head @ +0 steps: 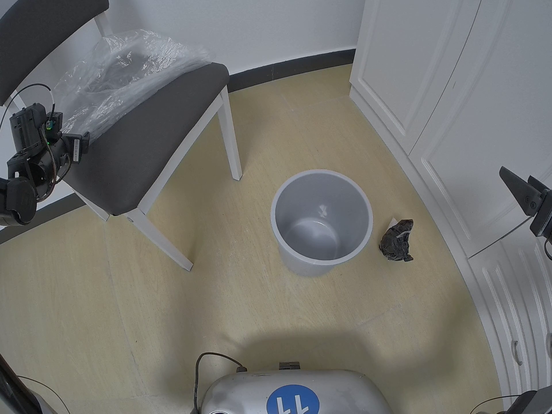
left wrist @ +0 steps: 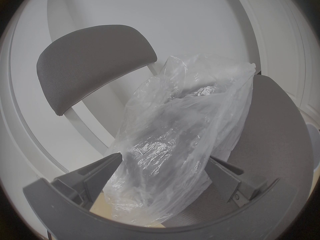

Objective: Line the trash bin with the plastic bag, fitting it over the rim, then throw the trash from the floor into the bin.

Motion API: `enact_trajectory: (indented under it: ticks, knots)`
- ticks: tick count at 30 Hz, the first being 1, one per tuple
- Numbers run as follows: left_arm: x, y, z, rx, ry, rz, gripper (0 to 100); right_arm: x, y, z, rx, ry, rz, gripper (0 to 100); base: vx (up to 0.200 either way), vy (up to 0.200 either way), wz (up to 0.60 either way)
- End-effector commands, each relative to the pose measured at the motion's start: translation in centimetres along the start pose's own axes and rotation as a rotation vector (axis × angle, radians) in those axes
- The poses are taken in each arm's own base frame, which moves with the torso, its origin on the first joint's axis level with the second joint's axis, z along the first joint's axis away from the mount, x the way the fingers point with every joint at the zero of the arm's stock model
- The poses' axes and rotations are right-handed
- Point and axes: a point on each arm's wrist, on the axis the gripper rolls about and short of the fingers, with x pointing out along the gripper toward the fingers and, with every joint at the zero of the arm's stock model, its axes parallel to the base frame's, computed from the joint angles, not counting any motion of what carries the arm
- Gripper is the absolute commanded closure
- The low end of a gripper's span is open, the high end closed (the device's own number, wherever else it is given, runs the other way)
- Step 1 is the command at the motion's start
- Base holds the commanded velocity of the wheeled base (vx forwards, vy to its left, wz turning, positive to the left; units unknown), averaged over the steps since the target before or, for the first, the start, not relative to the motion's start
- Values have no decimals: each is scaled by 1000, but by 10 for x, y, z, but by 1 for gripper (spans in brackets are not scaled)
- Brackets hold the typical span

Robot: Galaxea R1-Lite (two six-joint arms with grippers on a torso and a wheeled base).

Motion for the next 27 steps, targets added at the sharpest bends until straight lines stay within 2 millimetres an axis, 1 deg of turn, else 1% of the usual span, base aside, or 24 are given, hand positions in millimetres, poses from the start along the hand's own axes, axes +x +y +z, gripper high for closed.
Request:
enact_trajectory:
  ticks: [1,4,5,8,11,12,21,24,27]
  knots:
    - [2,0,0,-2,-8,2,0,0,0,0,0,1,0,0,0,0,0]
    - [2,0,1,-6,-24,8,0,0,0,0,0,1,0,0,0,0,0]
    - [4,1,5,-15,-57,21,0,0,0,0,1,1,0,0,0,0,0]
    - [6,2,9,-22,-84,30,0,0,0,0,0,1,0,0,0,0,0]
    - [8,1,8,-21,-84,26,0,0,0,-1,-1,2,0,0,0,0,0]
    - [8,1,8,-21,-84,26,100,0,0,-1,-1,2,0,0,0,0,0]
    - [6,-1,5,-33,-83,18,100,0,0,-2,-4,10,-1,0,0,0,0]
    - [3,-3,6,-75,-99,-8,100,2,-1,-9,-35,34,-4,0,0,0,0]
    - [-3,-3,6,-96,-105,-41,100,3,0,-11,-48,40,-3,0,0,0,0]
